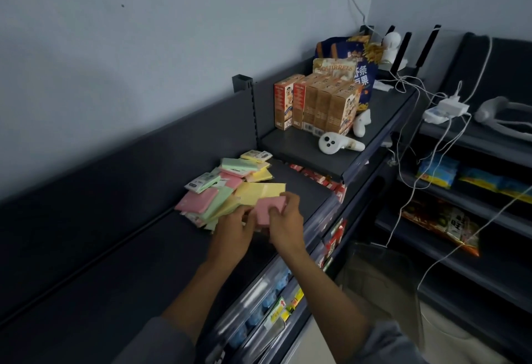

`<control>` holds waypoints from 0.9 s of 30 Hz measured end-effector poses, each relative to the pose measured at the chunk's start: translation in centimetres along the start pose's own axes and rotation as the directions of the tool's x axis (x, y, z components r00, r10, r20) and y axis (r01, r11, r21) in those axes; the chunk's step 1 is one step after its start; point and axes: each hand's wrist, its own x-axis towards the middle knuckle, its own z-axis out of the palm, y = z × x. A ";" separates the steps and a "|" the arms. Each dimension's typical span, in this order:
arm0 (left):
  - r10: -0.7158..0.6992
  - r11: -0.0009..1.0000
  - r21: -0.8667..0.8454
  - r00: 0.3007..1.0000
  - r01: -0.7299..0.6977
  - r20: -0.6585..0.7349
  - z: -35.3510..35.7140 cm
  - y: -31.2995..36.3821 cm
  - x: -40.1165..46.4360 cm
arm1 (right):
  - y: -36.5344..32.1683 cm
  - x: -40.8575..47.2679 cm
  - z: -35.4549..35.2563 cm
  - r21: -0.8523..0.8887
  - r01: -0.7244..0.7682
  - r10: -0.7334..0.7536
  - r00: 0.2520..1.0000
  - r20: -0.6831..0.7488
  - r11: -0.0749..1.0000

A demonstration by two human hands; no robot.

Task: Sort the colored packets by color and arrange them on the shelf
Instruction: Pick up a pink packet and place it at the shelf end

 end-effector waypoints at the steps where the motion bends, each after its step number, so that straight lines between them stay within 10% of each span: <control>1: -0.017 0.999 -0.037 1.000 0.016 -0.003 -0.1 0.5 0.0 | -0.3 -0.1 -0.2 0.026 0.032 -0.033 0.999 0.027 0.999; 13: -0.172 0.985 -0.051 0.923 0.164 -0.344 -8.7 -1.2 -8.1 | -1.2 -5.8 6.3 0.026 0.475 -0.460 0.833 0.307 0.879; 27: -0.399 0.812 -0.046 0.496 0.581 -0.771 -26.4 -11.2 -33.0 | -1.7 -30.8 25.2 0.191 0.437 -0.378 0.393 0.839 0.879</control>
